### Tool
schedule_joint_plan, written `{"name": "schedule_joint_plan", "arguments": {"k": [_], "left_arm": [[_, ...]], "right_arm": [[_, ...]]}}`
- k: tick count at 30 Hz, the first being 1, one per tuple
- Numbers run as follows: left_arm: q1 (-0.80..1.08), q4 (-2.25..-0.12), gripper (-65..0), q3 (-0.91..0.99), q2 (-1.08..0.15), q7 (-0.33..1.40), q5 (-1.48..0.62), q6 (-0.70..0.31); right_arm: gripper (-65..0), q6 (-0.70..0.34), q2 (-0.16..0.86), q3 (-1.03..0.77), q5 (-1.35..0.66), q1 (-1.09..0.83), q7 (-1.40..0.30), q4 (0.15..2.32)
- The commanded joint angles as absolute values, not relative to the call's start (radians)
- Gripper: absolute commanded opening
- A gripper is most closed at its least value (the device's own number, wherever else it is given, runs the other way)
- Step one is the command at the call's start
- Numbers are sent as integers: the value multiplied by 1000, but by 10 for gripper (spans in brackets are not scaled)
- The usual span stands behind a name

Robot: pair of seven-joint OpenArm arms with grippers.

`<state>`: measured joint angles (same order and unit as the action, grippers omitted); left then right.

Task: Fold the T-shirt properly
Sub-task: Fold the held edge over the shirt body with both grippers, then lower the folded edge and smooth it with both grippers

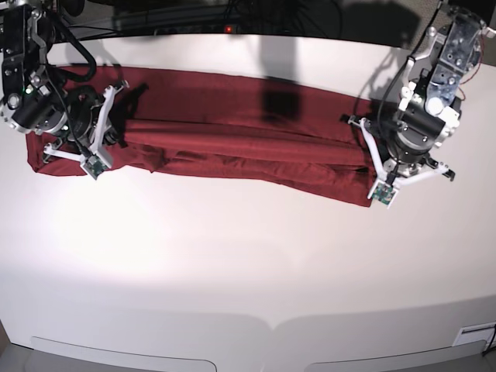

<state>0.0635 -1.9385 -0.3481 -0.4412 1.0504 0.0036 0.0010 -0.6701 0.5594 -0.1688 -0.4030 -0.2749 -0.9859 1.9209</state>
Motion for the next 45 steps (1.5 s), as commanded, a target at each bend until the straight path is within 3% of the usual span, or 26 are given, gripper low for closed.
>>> {"name": "schedule_joint_plan", "arguments": {"k": [1,18,19,24,34,39,45], "left_arm": [[59,-1958,-650,-339,-443,1031,26,13],[80,-1958,-650,-340,-396,1031,53,15],[84,-1958,-620,-340,-396,1031,52,15],[86,-1958,-535,-340,-396,1031,53,15],[86,-1958,-533,-340,-396,1016,53,44],[86,-1958,-534,-340,-395,900,50,88],[85,-1956,-534,-340,-336,805,-57,77]], "right_arm": [[-650,-666,576,-179,-397,-273,-989,1939],[-650,-665,574,-179,-397,-300,-1058,1939],[-650,-665,574,-179,-397,-300,-1065,1939],[-535,-665,574,-179,-397,-300,-1067,1939],[-327,-665,574,-179,-396,-300,-1065,1939],[-316,-653,574,-179,-343,-299,-950,1939],[-316,-507,573,-179,-385,-299,-746,1905]]}}
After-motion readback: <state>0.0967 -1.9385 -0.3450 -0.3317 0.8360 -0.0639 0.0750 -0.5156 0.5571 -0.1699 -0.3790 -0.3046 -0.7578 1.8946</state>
